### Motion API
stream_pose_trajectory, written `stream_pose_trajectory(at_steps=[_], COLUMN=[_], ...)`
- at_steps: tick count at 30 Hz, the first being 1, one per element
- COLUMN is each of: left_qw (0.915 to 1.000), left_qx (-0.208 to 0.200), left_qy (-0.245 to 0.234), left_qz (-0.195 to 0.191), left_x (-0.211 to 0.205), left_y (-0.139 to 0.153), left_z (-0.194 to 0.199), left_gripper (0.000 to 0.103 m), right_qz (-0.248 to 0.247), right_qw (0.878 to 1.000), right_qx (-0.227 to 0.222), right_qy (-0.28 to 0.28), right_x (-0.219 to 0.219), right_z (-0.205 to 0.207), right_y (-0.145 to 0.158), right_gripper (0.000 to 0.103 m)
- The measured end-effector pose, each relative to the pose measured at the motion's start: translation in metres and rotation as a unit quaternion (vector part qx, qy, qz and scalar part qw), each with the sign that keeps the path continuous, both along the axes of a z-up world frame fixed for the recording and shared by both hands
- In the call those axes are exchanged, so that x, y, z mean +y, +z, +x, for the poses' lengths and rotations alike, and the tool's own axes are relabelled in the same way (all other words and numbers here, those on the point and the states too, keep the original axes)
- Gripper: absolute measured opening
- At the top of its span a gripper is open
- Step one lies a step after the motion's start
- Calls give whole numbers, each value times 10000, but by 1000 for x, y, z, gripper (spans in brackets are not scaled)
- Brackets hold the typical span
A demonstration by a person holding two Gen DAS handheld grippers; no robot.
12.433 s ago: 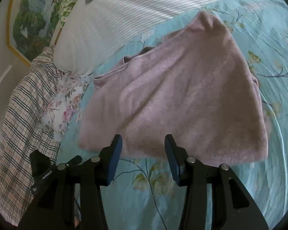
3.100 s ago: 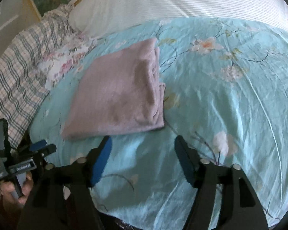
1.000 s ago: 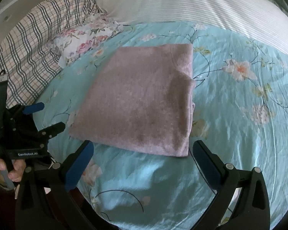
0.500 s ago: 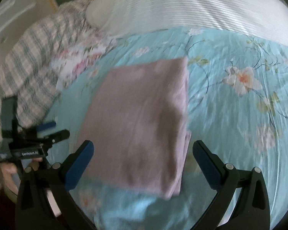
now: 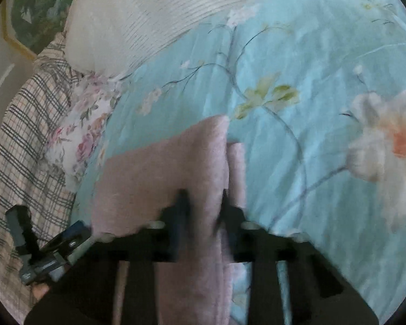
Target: Fold small clothes
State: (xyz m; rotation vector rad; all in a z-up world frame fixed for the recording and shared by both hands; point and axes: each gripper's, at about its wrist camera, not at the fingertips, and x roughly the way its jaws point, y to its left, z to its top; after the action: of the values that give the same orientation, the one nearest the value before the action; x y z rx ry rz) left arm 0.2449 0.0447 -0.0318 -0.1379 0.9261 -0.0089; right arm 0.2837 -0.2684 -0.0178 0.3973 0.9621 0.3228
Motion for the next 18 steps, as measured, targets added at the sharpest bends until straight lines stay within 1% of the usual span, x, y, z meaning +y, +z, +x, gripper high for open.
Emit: stream_pose_trajectory(at_steps=[1,2,3,5,6,8,9,11,12,13,15,17,18], left_qw=[9999,9999,10000,9999,9998,9997,9997,9997,9997,9996,9996,9996,9996], left_qx=[-28,-43,-40,1,11,21,39,46,41,29,11,-3,-12], left_qy=[-31,-41,-58,-136,-156,-209,-215,-227,-239,-259,-263,-253,-252], left_qz=[-101,-100,-36,76,79,85,78,20,41,72,109,122,126], left_x=[1,1,-1,-6,-8,-9,-8,-5,-5,-6,-7,-8,-8], left_y=[0,-1,-4,-13,-16,-21,-21,-19,-19,-19,-19,-19,-20], left_z=[1,1,3,6,7,11,12,12,12,11,10,9,8], left_gripper=[92,93,93,93,93,96,96,96,96,96,96,96,96], right_qz=[71,145,188,-11,-196,-305,-346,-753,-983,-999,-817,-743,-912], right_qw=[9997,9991,9987,9994,9996,9993,9991,9966,9939,9930,9933,9951,9945], right_qx=[-244,-405,-478,-332,-159,124,109,-11,-268,-477,-782,-626,-403], right_qy=[34,46,23,-70,-123,-184,-203,-324,-418,-421,-228,189,319], right_x=[0,-2,-4,-5,-5,-4,-4,2,8,10,20,37,45], right_z=[-6,-11,-14,-13,-9,-5,-5,-9,-17,-22,-31,-26,-19], right_y=[10,16,18,8,-3,-21,-20,-3,13,25,44,40,28], right_gripper=[16,13,12,12,12,12,12,15,18,19,19,19,19])
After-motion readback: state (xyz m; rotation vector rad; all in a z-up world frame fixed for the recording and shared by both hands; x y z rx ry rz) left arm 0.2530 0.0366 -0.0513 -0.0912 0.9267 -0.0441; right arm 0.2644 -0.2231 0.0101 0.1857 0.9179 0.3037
